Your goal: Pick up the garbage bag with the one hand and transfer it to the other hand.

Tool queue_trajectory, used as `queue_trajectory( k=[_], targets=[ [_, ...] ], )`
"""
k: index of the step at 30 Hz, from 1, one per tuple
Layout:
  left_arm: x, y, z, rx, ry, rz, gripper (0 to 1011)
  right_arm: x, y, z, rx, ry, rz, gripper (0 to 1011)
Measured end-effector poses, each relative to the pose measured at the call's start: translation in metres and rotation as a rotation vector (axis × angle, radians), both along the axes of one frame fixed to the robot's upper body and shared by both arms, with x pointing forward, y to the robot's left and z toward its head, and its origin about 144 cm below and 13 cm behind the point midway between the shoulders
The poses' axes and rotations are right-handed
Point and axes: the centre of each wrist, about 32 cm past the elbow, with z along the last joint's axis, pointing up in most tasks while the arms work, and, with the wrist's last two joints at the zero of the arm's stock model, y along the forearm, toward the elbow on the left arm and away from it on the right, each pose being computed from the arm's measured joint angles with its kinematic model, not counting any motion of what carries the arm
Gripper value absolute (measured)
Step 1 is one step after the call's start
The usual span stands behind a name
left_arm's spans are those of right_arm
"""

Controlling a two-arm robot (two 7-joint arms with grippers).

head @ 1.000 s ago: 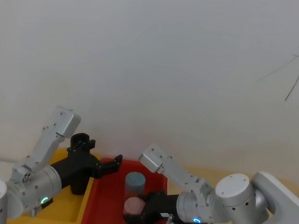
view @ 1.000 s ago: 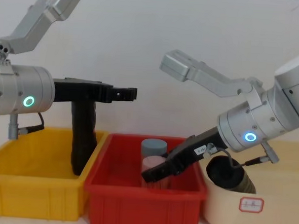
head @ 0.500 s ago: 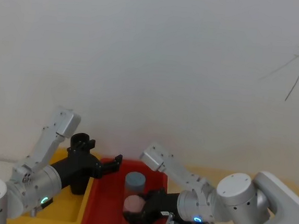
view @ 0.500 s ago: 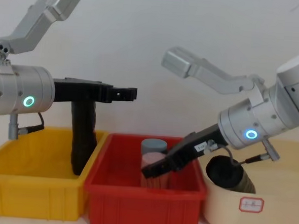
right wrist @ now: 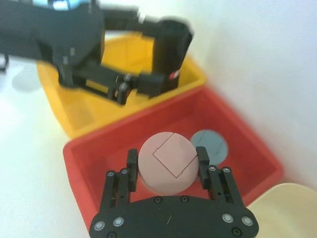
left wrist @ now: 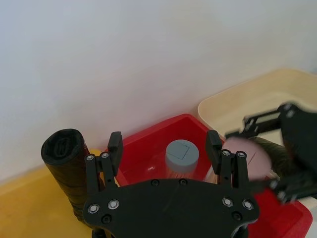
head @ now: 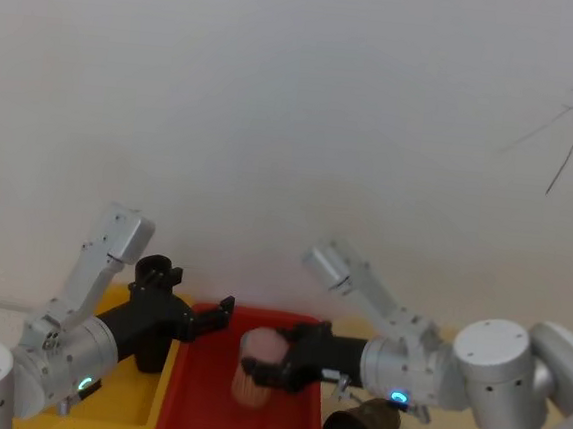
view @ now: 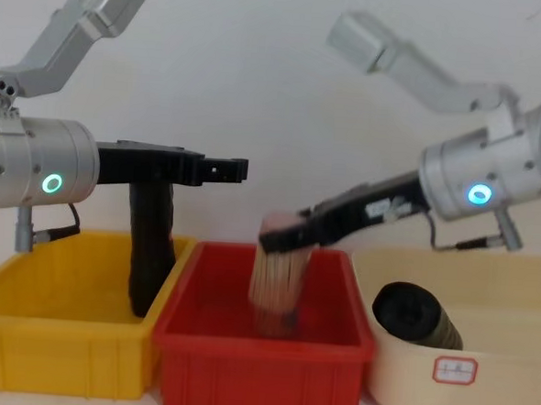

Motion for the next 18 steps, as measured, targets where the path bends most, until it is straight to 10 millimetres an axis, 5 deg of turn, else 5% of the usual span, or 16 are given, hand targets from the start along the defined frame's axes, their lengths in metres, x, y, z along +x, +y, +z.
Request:
queue_trajectory(
  k=[18],
  targets=[
    [0.0, 0.0, 0.0, 0.0, 0.0, 0.0, 1000, -0.031, -0.057, 0.036, 0.211, -0.128, -0.178, 675]
  ],
)
